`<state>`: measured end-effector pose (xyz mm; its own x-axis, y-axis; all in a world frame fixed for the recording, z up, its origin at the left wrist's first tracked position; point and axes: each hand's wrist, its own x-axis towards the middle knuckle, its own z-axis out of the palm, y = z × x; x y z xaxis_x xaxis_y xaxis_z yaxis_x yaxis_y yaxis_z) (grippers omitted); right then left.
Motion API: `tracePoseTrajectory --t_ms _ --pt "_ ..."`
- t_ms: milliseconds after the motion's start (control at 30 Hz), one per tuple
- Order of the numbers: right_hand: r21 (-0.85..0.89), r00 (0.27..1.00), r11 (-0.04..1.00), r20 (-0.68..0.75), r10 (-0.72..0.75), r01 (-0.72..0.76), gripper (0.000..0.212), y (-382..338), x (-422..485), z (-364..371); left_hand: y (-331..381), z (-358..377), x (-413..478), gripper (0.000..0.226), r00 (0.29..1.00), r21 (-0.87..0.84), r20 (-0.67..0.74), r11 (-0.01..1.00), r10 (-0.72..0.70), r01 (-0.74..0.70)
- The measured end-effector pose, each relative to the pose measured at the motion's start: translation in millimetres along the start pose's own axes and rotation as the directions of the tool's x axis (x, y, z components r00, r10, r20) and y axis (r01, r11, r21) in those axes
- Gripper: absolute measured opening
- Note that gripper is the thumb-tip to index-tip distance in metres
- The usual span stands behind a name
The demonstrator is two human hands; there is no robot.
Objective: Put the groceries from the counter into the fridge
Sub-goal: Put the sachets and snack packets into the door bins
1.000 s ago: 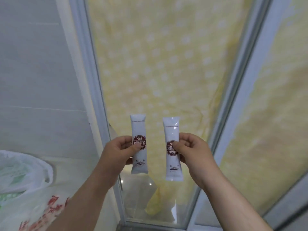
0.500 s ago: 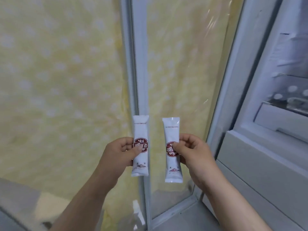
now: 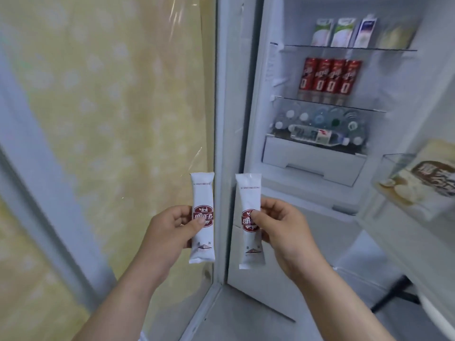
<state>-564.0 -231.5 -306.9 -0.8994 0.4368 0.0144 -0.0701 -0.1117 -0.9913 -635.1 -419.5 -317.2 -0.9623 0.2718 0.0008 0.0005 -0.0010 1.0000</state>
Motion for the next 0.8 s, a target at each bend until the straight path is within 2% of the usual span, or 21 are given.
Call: tracePoseTrajectory --t_ms 167,433,800 --pt "-0.033 0.986 0.999 -0.163 -0.018 0.013 0.021 0 8 -18 -7 23 40 0.011 0.987 -0.012 0.160 1.000 -0.015 0.017" --pt "-0.085 0.917 0.996 -0.395 -0.051 0.019 0.017 -16 11 -67 -3 89 77 0.010 0.927 -0.035 0.376 0.999 0.001 0.013" --pt "-0.044 0.849 0.996 -0.522 -0.085 0.072 0.017 -16 60 -138 -3 181 123 0.009 0.863 -0.012 0.505 1.000 0.013 -0.008"
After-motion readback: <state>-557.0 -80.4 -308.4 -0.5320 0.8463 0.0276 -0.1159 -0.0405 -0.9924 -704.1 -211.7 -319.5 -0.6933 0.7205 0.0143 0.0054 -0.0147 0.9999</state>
